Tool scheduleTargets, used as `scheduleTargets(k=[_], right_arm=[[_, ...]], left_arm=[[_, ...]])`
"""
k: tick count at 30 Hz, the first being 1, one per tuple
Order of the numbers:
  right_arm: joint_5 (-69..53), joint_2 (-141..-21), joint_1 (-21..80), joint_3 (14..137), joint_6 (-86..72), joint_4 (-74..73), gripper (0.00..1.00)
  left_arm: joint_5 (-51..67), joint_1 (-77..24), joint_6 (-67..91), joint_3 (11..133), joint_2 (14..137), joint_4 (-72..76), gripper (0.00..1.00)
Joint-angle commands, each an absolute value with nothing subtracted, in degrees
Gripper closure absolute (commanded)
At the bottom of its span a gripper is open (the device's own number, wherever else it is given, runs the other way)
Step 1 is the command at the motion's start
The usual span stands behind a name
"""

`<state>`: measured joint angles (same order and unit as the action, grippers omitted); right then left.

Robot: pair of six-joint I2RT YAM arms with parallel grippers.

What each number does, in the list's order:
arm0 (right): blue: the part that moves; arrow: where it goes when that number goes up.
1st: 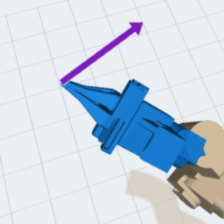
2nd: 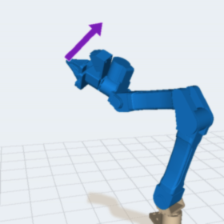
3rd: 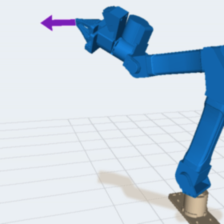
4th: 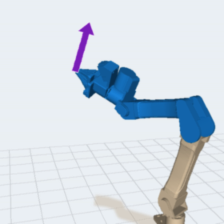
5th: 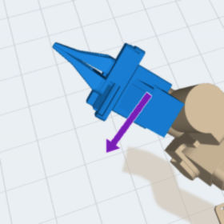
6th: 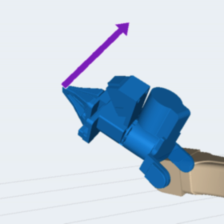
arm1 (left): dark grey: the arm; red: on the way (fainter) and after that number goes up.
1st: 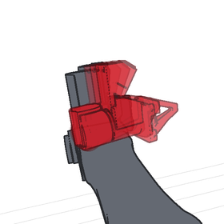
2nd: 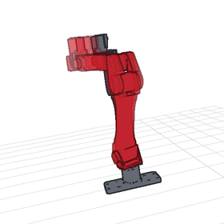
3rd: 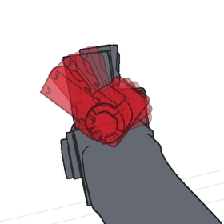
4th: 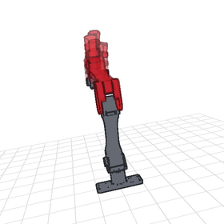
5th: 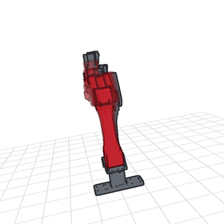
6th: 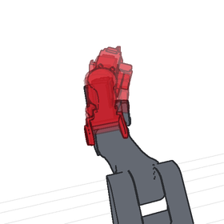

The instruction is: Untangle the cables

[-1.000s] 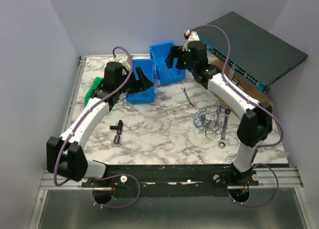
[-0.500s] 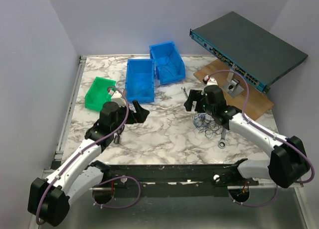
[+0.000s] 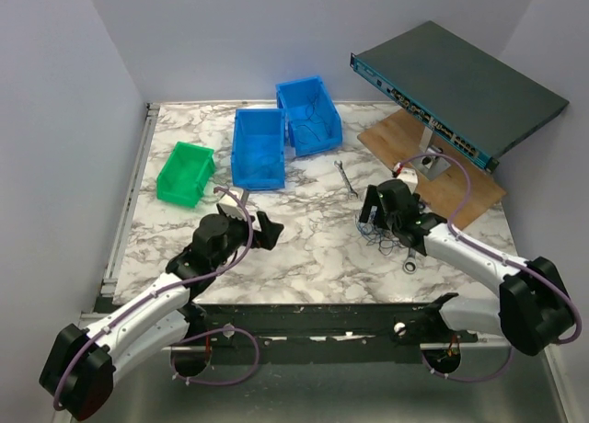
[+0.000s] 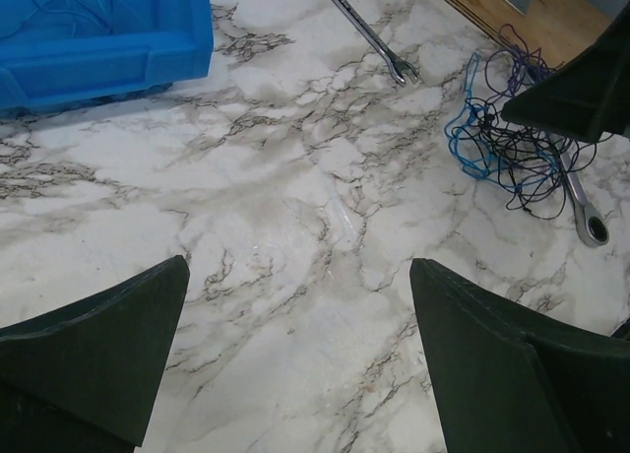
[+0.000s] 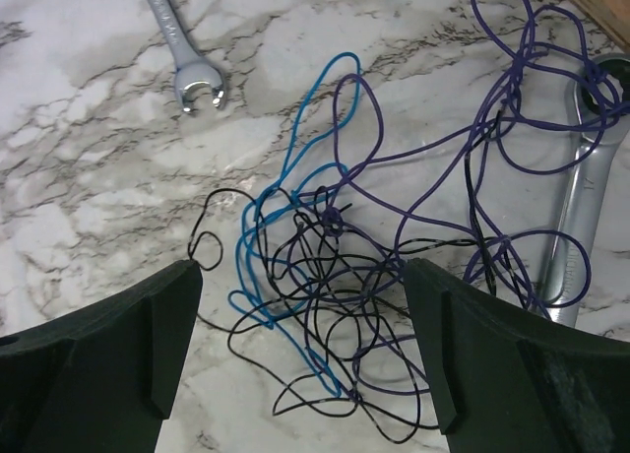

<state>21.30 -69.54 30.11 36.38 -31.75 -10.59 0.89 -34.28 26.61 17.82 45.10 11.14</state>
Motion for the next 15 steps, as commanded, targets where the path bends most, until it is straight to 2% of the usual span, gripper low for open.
scheduleTargets(k=[1,9,11,12,14,15], right_arm=[[27.05,-75.01,29.87,38.31,-35.09,-12.64,0.08],[23.43,-85.92,29.88,40.52,-37.72,-8.40,0.10],[19.95,-88.08,29.88,40.18,-37.58,-5.84,0.15],[18.52,-88.98,29.88,40.07,-37.39,-4.94,0.21],[14.94,-89.81,29.84,39.78,-36.23,-2.96,0.44],[12.22,-89.69,29.91,39.52,-35.26,-1.78,0.59]], left_arm=[[-0.14,-34.98,23.12,15.68,44.15,17.93,0.01],[3.32,-35.13,22.76,16.73,45.96,18.43,0.01],[3.21,-35.16,22.76,16.18,45.38,18.88,0.02],[3.17,-35.16,22.77,15.99,45.06,19.06,0.01],[3.18,-35.15,22.77,15.91,44.89,19.05,0.01],[3.29,-35.16,22.76,15.86,44.89,18.99,0.01]])
